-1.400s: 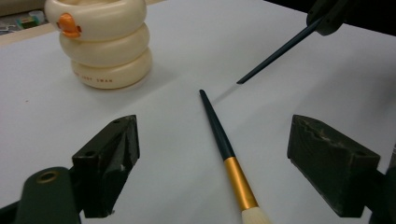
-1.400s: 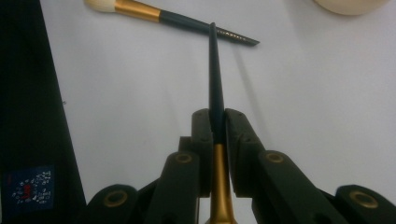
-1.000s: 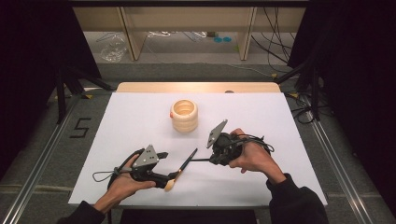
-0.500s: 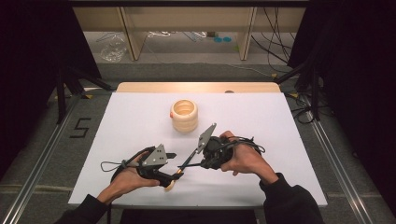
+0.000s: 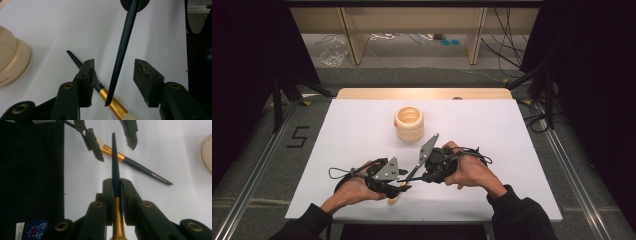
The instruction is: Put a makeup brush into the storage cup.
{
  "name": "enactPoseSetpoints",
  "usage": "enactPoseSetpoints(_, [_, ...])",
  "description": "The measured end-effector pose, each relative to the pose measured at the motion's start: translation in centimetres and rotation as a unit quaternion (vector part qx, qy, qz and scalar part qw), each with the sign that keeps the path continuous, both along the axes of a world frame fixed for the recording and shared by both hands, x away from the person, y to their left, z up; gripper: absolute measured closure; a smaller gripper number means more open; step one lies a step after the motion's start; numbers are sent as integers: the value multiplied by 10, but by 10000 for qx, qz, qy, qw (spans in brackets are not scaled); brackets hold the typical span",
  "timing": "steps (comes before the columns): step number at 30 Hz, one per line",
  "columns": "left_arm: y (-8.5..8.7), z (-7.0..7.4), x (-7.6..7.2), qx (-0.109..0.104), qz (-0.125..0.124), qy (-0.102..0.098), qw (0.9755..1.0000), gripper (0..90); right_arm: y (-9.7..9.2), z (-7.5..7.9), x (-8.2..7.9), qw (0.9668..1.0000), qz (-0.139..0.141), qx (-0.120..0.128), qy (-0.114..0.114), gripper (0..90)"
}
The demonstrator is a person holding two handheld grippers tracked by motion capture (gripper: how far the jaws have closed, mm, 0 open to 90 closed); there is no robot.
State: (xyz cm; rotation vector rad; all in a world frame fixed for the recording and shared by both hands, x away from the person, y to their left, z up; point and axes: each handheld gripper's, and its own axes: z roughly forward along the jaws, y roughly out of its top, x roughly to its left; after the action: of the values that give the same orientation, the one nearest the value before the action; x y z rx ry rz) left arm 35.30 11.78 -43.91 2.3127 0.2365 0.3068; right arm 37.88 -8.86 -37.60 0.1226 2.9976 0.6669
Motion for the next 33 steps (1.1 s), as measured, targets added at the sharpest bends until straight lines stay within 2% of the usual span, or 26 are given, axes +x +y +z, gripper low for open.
enactPoseSetpoints(2, [-1,0,1,101,-85,-52,9999,577,1,0,-1,10000,24,17,2,833])
enactPoseSetpoints(4, [-2,-1,0,76,-121,-22,9999,609,2,0,-1,10000,43,17,-11,833])
enactPoseSetpoints(6, [-2,1,2,240,-223,-97,9994,637,2,0,0,9999,82,5,59,832])
enactPoseSetpoints(7, [-4,0,1,113,-200,-29,9997,651,2,1,0,10000,81,-23,47,832])
enactPoseSetpoints(8, [-4,0,1,129,-226,-31,9997,660,2,1,0,10000,81,-24,39,832])
enactPoseSetpoints(10, [-4,2,2,375,-386,-97,9985,682,3,0,-2,9999,59,9,81,832])
enactPoseSetpoints(11, [-6,0,1,164,-271,-31,9995,710,4,-1,-3,10000,42,16,80,832])
enactPoseSetpoints(15, [-7,1,1,218,-344,-33,9992,742,5,-3,-2,9999,110,-28,-8,832])
enactPoseSetpoints(21, [-9,0,0,292,-434,-38,9986,783,7,-6,-2,9999,144,-70,-1,832])
enactPoseSetpoints(22, [-9,0,0,287,-437,-29,9986,787,7,-7,-3,9999,96,-120,54,833])
enactPoseSetpoints(29, [-12,1,1,229,-456,-9,9987,813,9,-9,-3,9999,115,-118,38,833])
enactPoseSetpoints(33, [-13,0,0,275,-510,-35,9983,825,9,-9,-4,9998,73,-139,75,832])
